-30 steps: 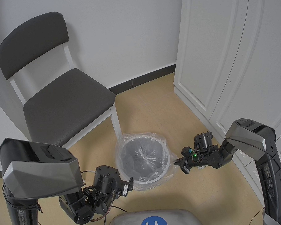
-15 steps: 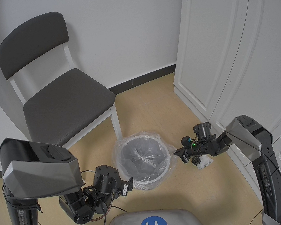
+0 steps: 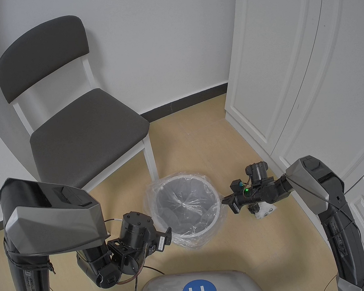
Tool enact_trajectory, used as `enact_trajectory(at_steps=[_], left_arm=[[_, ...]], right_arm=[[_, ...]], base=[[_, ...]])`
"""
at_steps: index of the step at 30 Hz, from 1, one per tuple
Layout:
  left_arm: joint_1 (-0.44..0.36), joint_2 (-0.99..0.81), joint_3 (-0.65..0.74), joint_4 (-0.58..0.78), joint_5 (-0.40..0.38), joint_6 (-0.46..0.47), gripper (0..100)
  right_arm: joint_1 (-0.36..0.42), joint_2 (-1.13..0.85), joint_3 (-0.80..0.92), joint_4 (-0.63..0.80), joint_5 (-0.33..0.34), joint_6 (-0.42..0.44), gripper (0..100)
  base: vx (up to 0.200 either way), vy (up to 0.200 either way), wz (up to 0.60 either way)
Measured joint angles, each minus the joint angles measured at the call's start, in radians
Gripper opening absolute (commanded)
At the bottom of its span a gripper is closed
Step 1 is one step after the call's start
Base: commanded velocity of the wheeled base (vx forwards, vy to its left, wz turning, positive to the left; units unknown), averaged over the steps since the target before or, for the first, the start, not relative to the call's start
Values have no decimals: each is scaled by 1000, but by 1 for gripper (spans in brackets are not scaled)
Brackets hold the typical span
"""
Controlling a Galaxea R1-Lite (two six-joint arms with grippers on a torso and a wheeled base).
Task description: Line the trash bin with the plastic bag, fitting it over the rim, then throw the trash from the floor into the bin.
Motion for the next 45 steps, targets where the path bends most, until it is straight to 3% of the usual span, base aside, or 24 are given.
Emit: enact_trajectory(at_steps=[7,25,26,38,45], left_arm=[[2,0,-1,0,0,0,100],[24,14,9,-56,1,3,100],[24,15,8,-56,1,3,100],[29,24,3,-71,1,2,100],[29,24,3,-77,1,4,100]], right_arm=[[3,13,-39,74,-3,-11,0],[23,100,-181,87,-14,-11,0],[23,101,-181,86,-14,-11,100],[10,93,-151,81,-17,-13,100],[-21,47,-47,67,-18,-84,100]], base=[[0,0,0],[0,0,0],[0,0,0],[0,0,0],[0,0,0]])
